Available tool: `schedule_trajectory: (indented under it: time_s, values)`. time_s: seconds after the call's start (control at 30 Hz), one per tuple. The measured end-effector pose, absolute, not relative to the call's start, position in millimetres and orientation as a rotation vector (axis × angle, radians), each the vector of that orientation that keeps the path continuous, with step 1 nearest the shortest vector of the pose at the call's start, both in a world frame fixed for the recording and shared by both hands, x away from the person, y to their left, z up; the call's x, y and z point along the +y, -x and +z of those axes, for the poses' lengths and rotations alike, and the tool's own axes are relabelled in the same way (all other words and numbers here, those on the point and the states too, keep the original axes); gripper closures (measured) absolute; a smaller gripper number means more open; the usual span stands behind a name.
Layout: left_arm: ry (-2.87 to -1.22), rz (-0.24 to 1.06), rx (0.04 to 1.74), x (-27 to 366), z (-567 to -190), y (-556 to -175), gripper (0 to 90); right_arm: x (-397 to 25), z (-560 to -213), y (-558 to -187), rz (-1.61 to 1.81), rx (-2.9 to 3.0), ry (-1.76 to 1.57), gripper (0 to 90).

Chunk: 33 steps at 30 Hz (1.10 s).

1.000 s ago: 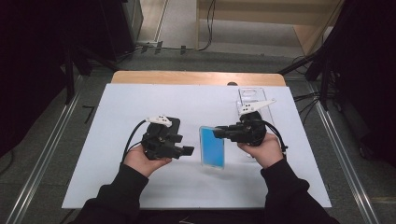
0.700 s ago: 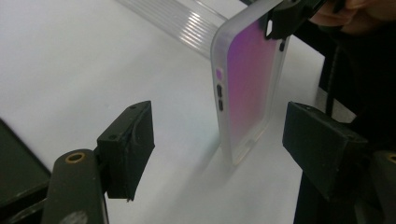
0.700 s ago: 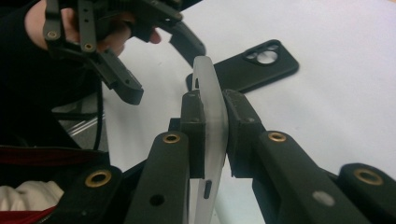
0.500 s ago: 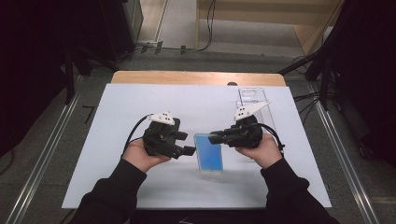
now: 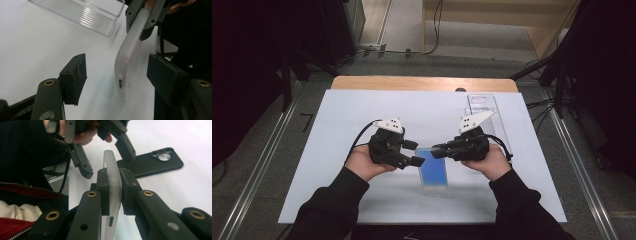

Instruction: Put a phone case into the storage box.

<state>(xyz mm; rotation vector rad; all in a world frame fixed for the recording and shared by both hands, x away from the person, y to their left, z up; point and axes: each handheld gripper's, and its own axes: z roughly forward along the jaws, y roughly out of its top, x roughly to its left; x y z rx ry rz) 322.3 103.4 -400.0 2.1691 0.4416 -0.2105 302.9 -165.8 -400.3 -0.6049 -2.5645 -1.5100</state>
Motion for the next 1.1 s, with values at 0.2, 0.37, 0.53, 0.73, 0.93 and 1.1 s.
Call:
schedule_trajectory:
  time_s: [0.2, 0.37, 0.53, 0.73, 0.93, 1.1]
  values:
    - [-2.152, -0.235, 0.427, 103.2, -401.5, -322.2, 39.5, -163.3, -400.8, -302.3, -1.526, -2.551, 0.577, 77.2]
    - [-2.147, -0.276, 0.415, 102.8, -405.0, -323.0, 51.1, -162.3, -401.3, -302.3, -1.532, -2.537, 0.564, 77.2]
    - [-2.129, -0.361, 0.398, 104.8, -408.0, -323.7, 69.9, -162.6, -401.6, -302.6, -1.544, -2.513, 0.534, 77.2]
    - [-2.119, -0.387, 0.352, 106.8, -406.3, -322.7, 80.6, -162.1, -402.6, -303.5, -1.552, -2.487, 0.513, 77.1]
    - [-2.107, -0.406, 0.355, 108.7, -404.2, -323.4, 81.0, -162.3, -402.2, -303.0, -1.558, -2.467, 0.523, 76.3]
    - [-2.125, -0.373, 0.411, 113.5, -401.8, -324.1, 80.9, -163.5, -400.8, -302.7, -1.613, -2.449, 0.619, 44.7]
